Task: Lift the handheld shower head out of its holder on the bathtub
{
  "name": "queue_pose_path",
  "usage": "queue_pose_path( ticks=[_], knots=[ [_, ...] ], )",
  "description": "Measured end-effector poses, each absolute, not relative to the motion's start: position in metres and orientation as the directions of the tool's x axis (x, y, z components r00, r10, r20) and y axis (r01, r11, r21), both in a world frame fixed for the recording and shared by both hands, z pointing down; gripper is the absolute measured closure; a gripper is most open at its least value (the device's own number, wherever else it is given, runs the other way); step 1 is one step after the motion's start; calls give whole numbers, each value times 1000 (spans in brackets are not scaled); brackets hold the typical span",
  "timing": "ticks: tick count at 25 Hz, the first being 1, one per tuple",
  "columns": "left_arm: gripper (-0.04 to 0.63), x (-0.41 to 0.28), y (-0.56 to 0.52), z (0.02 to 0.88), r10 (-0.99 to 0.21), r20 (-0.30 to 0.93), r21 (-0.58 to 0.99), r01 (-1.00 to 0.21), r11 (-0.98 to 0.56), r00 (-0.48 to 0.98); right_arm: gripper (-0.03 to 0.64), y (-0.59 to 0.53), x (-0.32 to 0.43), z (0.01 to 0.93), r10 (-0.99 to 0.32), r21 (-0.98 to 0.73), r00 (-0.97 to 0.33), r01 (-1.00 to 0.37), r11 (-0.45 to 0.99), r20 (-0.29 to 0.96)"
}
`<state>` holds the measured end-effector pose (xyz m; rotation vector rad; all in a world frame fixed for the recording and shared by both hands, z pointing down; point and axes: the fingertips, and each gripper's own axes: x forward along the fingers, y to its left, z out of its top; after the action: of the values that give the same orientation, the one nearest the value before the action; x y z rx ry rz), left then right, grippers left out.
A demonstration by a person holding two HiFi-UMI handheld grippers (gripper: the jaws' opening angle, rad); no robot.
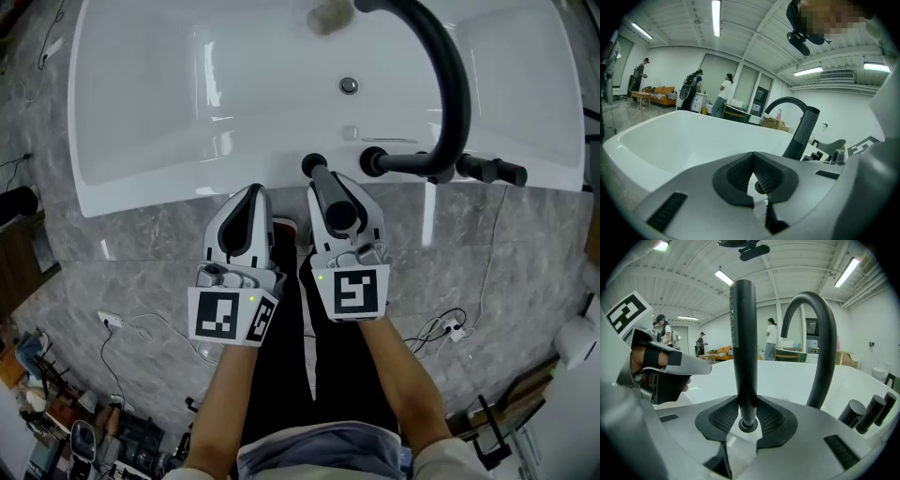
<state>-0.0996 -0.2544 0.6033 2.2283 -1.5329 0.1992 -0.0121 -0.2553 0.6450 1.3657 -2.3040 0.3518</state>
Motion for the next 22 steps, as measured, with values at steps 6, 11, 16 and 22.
queue_pose_path(
  ticks=[6, 11, 16, 22],
  knots=[
    [592, -98, -257, 582, -856, 344, 287, -911, -296, 386, 486, -252, -13, 619, -765, -12, -426, -877, 480, 484],
    [592, -95, -255, 565, -852, 334, 293, -904, -312, 402, 486, -247, -9, 596, -764, -15, -421, -880, 475, 489],
    [592, -100, -257, 547, -864, 323, 310, -905, -290, 387, 486, -241, -8, 570, -757, -19, -424, -878, 479, 496],
    [592, -105, -258, 524, -873, 303, 372, -891, -261, 382, 486, -236, -8, 536, -754, -15, -435, -870, 493, 492]
  ],
)
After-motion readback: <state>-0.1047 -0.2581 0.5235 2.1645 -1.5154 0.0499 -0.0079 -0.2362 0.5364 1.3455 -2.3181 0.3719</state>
